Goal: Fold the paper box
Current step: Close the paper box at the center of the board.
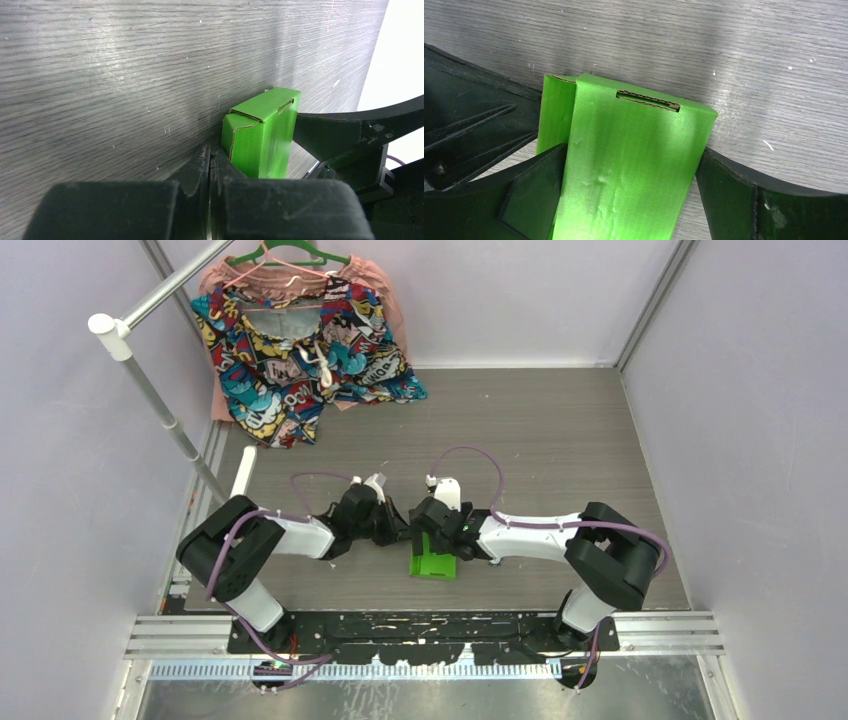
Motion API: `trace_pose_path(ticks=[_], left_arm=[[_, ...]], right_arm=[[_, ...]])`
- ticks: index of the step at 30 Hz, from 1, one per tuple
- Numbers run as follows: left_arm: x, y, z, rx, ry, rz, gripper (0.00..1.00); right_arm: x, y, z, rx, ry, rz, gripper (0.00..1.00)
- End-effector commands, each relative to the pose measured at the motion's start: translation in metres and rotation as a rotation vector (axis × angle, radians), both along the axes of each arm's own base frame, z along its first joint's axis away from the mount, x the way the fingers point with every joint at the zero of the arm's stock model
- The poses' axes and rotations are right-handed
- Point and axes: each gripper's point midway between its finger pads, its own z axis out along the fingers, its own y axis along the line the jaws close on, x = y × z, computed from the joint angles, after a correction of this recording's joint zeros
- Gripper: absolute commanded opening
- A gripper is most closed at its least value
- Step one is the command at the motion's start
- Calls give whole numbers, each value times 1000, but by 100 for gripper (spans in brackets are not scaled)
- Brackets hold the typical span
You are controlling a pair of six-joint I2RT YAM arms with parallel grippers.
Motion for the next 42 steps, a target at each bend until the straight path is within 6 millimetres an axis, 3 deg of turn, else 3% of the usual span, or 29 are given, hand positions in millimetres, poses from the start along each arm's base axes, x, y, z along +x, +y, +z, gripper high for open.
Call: trace_pose_path(ticks=[1, 11, 21, 31, 42], left_arm=[[-44, 38, -63, 256, 168, -30, 0], [-45, 37, -68, 273, 179, -43, 0], [-45, 38, -70, 280, 185, -45, 0], [-48, 39, -69, 280, 180, -45, 0], [-52, 43, -69, 279, 176, -41, 0]], right_arm=[[-6, 29, 8, 124, 26, 35, 100], [-6, 31, 11, 143, 11, 57, 100], [-5, 35, 34, 182, 5, 55, 100], [-8, 32, 23, 138, 133, -23, 100], [-21, 43, 1, 146, 374, -73, 100]])
